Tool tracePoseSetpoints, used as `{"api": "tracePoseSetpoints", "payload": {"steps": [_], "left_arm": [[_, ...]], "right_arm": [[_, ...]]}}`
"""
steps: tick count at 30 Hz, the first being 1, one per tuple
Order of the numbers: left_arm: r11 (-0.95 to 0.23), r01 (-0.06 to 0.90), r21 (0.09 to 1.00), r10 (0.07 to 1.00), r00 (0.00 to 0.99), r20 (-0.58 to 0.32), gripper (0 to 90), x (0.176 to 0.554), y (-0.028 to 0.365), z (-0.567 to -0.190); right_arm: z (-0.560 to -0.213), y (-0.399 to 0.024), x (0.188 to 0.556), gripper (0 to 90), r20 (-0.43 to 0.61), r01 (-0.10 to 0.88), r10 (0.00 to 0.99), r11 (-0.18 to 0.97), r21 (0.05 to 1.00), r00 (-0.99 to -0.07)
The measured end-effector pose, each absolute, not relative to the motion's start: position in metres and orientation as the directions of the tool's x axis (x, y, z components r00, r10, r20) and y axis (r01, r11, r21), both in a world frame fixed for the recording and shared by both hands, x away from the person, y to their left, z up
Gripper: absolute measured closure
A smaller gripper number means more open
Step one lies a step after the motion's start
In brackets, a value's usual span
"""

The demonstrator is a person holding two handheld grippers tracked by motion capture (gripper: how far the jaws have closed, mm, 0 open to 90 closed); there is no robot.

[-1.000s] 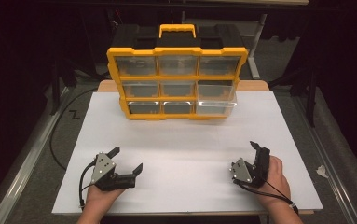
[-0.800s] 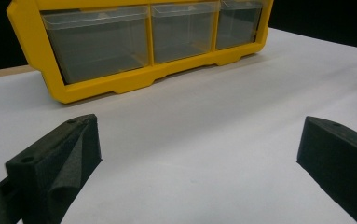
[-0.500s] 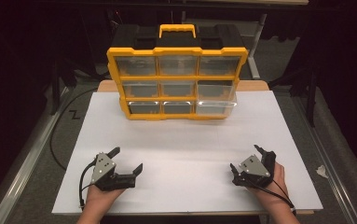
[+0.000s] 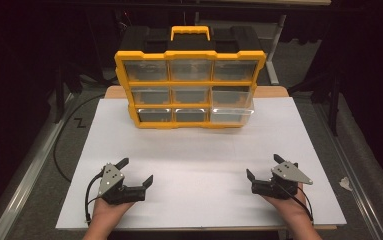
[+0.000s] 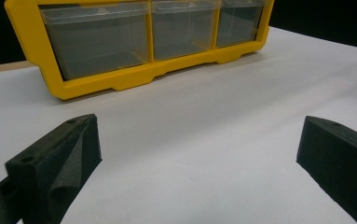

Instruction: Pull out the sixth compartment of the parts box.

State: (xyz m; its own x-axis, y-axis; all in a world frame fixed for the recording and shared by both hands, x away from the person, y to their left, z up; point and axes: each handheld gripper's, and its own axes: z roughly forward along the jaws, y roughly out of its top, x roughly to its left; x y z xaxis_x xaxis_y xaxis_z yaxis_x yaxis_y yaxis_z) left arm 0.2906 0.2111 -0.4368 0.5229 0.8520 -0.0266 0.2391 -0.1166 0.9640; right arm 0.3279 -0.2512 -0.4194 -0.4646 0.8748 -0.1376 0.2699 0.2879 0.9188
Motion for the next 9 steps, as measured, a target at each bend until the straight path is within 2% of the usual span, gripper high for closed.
{"api": "tracePoseSetpoints", "payload": {"steps": [6, 9], "left_arm": [[-0.086, 0.252, 0.964, 0.852, 0.520, -0.060, 0.7, 0.2913, 0.2130, -0.4368], [-0.091, 0.251, 0.964, 0.852, 0.520, -0.055, 0.7, 0.2914, 0.2129, -0.4369]], "right_arm": [[-0.4206, -0.2597, 0.3308, 1.1, 0.022, 0.308, 0.888, 0.136, 0.942, -0.460], [-0.4224, -0.2596, 0.3321, 1.1, 0.003, 0.312, 0.891, 0.156, 0.937, -0.454]]}}
